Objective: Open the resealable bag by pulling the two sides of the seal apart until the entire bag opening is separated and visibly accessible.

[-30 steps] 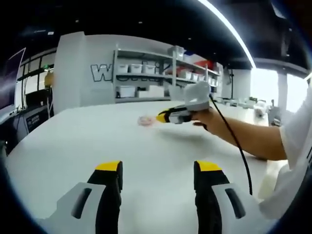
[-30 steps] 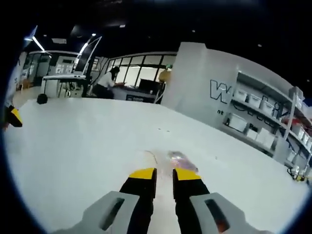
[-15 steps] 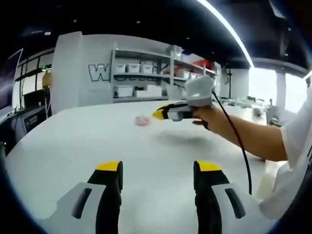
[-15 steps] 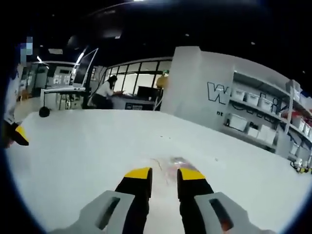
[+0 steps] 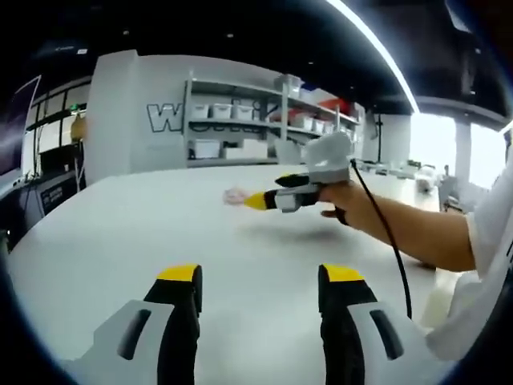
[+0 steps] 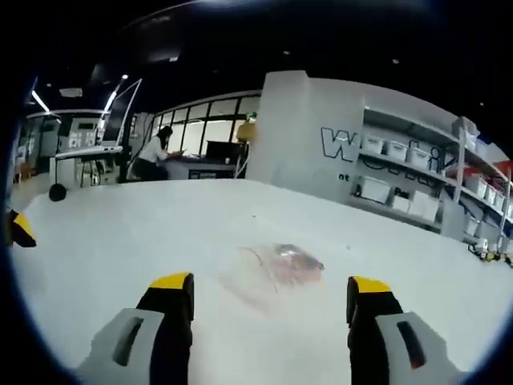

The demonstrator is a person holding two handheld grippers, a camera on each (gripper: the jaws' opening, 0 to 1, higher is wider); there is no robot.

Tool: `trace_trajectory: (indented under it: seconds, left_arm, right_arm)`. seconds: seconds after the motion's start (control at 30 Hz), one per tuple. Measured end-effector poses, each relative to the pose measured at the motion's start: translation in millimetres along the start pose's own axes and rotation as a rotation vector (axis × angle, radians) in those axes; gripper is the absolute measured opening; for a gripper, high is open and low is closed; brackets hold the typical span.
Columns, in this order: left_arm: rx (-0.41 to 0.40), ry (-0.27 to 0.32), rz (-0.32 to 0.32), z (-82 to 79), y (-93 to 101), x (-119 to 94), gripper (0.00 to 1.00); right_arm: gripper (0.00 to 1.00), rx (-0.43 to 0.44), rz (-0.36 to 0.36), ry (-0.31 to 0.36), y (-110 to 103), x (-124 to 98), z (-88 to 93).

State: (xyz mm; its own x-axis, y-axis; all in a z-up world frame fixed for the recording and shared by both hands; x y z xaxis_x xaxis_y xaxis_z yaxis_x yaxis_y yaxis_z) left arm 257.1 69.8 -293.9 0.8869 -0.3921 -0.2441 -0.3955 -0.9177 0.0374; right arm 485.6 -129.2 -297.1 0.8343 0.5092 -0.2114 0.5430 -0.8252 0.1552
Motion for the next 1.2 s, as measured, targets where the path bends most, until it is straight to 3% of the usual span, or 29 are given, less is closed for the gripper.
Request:
trace_trajectory:
  seconds: [0.23,0.4,0.77,1.03,1.2]
  left_arm:
    - [-0.002,-0.009,-0.019,1.8,-1.8,1.6,0.63]
    - [0.003,-0.036,-0.072,2.2,-4.6,2.7,0.8]
    - [-0.005,-0.037,-0.096,3.0,-6.9,1.5,0.86]
    - [0.004,-0.006,-0.131,2.6,-10.3,0.4,0.99]
    - [0.008,-0.008,-0.14,3.1,-12.9,-0.2,0.99]
  right_arm:
    - [0.99,0.02,0.017,0.028,-3.9,-3.4,0.5]
    - [0.99,0.032,-0.004,0.019,-6.8,1.1,-0.7]
    - [0.99,0.032,-0.013,0.012,-9.7,-2.4,-1.1]
    - [0.99,0.028,-0.018,0.009,-14.6,-6.5,-0.6]
    - [0.99,0.028,-0.017,0.007,-17.0,-9.0,-1.2]
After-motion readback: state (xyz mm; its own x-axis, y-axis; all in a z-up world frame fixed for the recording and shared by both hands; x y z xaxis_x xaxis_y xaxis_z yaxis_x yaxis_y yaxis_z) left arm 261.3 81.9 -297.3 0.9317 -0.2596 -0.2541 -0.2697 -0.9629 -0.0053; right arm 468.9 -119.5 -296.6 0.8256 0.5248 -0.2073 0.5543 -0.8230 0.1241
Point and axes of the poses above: the point that each gripper's makers call its tool centre point, and the gripper's own axes: x roughly forward along the fingers, y roughly to its right, z roughly out of its underside, the point moved 10 cm from there along -x, roughly backward along the fingers, and after that the axes turned 1 degree about x, right-handed, at the moved point
